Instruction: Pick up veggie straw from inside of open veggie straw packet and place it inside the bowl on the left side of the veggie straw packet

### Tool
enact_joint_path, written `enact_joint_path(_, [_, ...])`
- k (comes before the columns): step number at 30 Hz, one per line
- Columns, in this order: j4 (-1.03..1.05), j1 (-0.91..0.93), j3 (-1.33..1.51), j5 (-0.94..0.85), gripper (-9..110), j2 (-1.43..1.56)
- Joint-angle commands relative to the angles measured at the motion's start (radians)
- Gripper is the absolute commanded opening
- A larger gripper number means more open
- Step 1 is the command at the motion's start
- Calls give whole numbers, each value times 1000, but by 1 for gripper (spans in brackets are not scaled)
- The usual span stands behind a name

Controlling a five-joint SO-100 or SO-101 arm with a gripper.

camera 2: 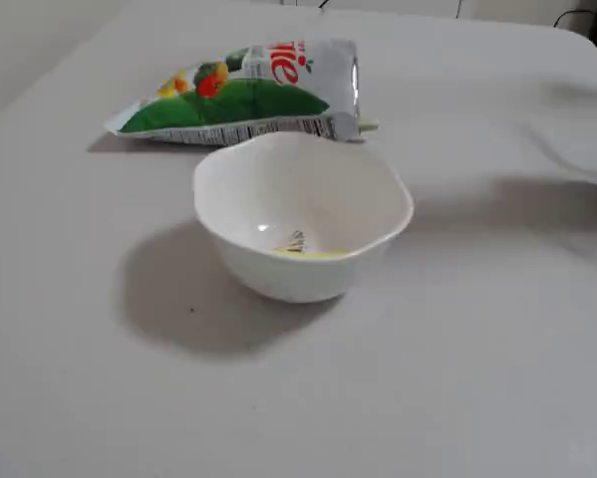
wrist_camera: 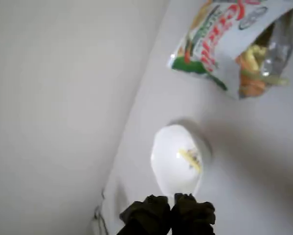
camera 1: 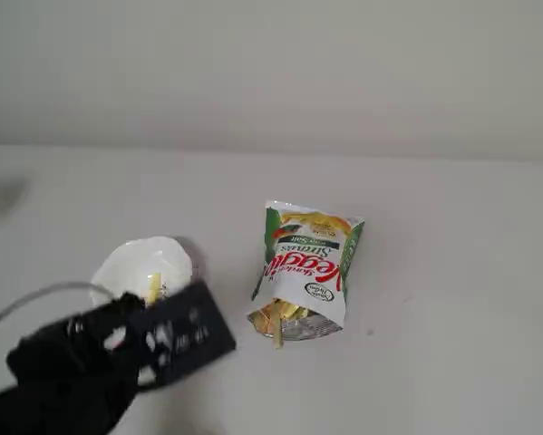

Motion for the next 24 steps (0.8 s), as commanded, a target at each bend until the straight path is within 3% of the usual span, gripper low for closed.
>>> enact_joint_path(1, [-11,83,107,34,0,95])
enact_joint_path(10, [-23,89,368,21,1,328])
enact_joint_path(24, [-80,97,732,37,0,360])
